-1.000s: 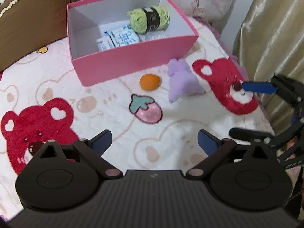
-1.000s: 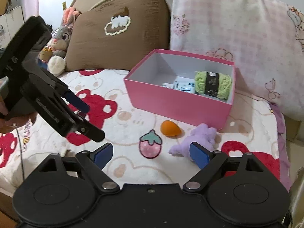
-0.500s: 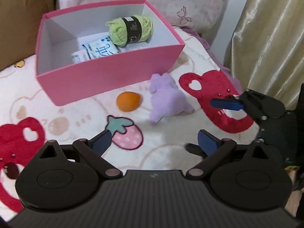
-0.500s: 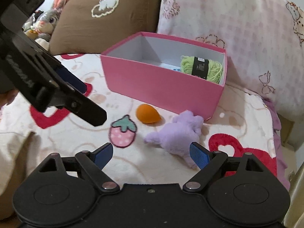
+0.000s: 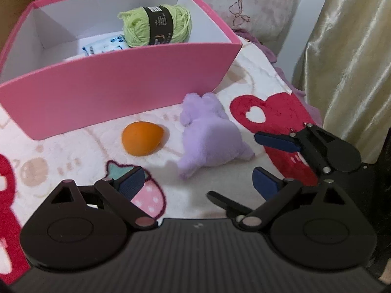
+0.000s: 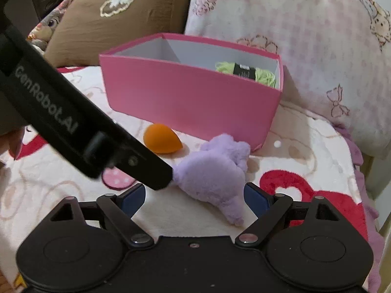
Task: Organize objects
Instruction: 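Close the left tool on the purple plush toy, then lift the plush toy with the left tool and carry it into the pink box, then lower the plush toy onto the wipes pack and open the left tool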
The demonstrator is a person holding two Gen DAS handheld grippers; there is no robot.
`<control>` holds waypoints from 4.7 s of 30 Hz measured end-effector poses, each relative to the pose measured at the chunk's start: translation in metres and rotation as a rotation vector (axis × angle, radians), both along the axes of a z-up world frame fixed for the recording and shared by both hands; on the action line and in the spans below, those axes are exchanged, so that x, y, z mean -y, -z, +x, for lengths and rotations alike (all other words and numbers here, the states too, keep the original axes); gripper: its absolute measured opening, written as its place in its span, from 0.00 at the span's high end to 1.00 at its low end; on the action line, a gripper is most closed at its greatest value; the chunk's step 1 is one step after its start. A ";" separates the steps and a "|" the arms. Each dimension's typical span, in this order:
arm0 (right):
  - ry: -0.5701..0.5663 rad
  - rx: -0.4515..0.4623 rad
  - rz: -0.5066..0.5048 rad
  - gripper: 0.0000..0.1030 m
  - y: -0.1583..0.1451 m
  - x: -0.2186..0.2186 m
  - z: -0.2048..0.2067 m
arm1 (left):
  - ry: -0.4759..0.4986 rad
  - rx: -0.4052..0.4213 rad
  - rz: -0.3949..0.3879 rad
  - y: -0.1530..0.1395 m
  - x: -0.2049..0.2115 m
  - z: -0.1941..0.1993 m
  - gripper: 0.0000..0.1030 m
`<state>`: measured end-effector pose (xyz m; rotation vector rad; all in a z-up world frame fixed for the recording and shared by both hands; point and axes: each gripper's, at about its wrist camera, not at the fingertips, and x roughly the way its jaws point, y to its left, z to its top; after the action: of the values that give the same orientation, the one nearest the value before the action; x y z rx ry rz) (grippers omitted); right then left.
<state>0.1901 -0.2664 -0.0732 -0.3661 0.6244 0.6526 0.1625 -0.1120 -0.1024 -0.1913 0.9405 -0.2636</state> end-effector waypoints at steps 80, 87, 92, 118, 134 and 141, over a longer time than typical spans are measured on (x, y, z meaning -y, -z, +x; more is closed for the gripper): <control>-0.112 -0.117 0.160 0.41 -0.142 -0.033 -0.051 | 0.051 0.073 -0.228 -0.111 -0.069 -0.064 0.45; -0.154 -0.120 0.174 0.41 -0.168 -0.054 -0.022 | 0.020 0.087 -0.224 -0.143 -0.093 -0.040 0.45; -0.177 -0.113 0.153 0.41 -0.179 -0.073 0.008 | -0.004 0.082 -0.188 -0.157 -0.105 -0.010 0.45; -0.152 -0.340 0.136 0.41 -0.095 -0.122 0.136 | -0.161 -0.152 -0.223 -0.067 -0.136 0.136 0.43; -0.069 -0.410 0.115 0.35 -0.056 -0.120 0.158 | -0.223 -0.197 -0.247 -0.031 -0.128 0.153 0.43; -0.014 -0.389 0.159 0.28 -0.063 -0.106 0.148 | -0.223 -0.145 -0.180 -0.032 -0.128 0.147 0.45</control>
<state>0.3376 -0.1604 -0.0104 -0.0928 0.9337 0.7891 0.3093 0.0164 -0.0699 -0.4832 1.0299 -0.1293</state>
